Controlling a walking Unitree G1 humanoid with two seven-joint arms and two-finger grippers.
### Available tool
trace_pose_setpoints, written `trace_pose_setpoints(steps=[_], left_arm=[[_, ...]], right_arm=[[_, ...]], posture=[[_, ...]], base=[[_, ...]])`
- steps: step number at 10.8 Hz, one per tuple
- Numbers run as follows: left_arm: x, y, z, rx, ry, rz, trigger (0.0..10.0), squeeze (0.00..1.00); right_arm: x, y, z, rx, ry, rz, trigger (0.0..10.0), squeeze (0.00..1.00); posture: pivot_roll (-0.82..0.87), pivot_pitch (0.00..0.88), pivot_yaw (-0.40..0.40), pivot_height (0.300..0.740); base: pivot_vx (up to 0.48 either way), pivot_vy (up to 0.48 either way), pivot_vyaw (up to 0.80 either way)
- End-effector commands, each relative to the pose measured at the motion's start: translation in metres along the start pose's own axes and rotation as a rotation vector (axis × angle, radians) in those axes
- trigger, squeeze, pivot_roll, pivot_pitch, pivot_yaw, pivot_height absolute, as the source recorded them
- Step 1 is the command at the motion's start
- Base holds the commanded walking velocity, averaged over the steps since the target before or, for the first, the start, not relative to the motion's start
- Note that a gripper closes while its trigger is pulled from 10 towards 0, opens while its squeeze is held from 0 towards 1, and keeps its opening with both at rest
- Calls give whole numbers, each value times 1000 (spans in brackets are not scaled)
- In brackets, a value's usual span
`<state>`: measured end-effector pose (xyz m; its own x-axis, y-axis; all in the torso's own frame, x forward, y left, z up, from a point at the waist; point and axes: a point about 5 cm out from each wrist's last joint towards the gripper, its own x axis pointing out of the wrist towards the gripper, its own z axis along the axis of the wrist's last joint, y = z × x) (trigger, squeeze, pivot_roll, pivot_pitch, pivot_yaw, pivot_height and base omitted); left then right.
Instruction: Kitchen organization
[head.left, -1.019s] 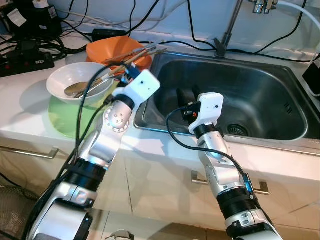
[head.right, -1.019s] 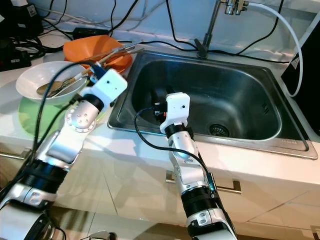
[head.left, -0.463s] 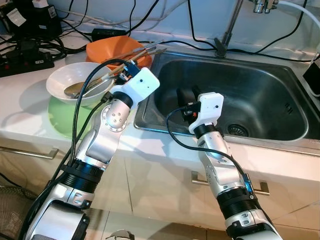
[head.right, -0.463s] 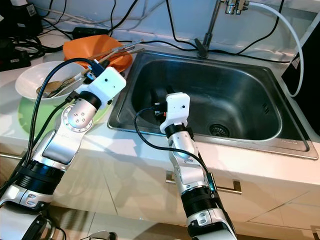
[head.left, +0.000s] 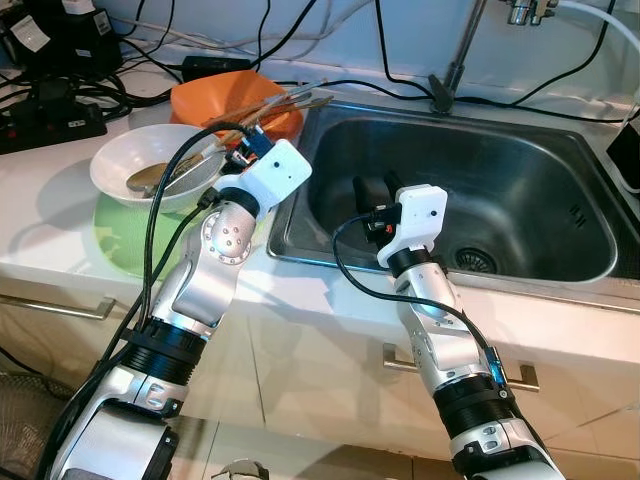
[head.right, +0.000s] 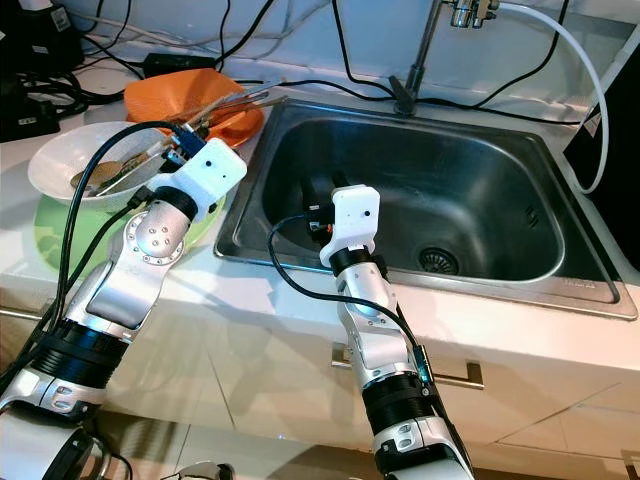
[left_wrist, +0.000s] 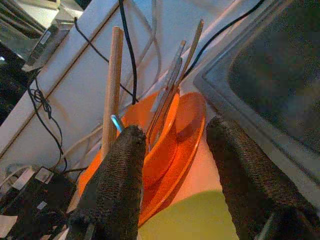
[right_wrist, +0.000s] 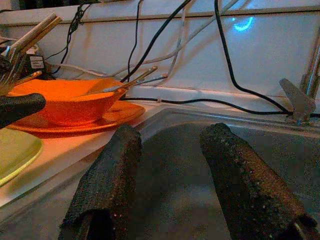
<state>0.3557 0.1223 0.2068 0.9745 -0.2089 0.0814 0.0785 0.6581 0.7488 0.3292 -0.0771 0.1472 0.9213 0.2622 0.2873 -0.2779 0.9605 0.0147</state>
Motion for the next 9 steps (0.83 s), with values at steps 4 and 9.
trace_pose_setpoints(steps=[4, 9], left_arm=[[-3, 9, 17, -5, -81, 14, 10000, 0], [-4, 12, 1, 20, 14, 25, 10000, 0]], right_arm=[[-1, -2, -1, -4, 4, -6, 10000, 0], [-1, -2, -1, -4, 4, -6, 10000, 0]], posture=[[64, 47, -44, 740], [64, 49, -45, 740]], base=[[0, 0, 0], [0, 0, 0]])
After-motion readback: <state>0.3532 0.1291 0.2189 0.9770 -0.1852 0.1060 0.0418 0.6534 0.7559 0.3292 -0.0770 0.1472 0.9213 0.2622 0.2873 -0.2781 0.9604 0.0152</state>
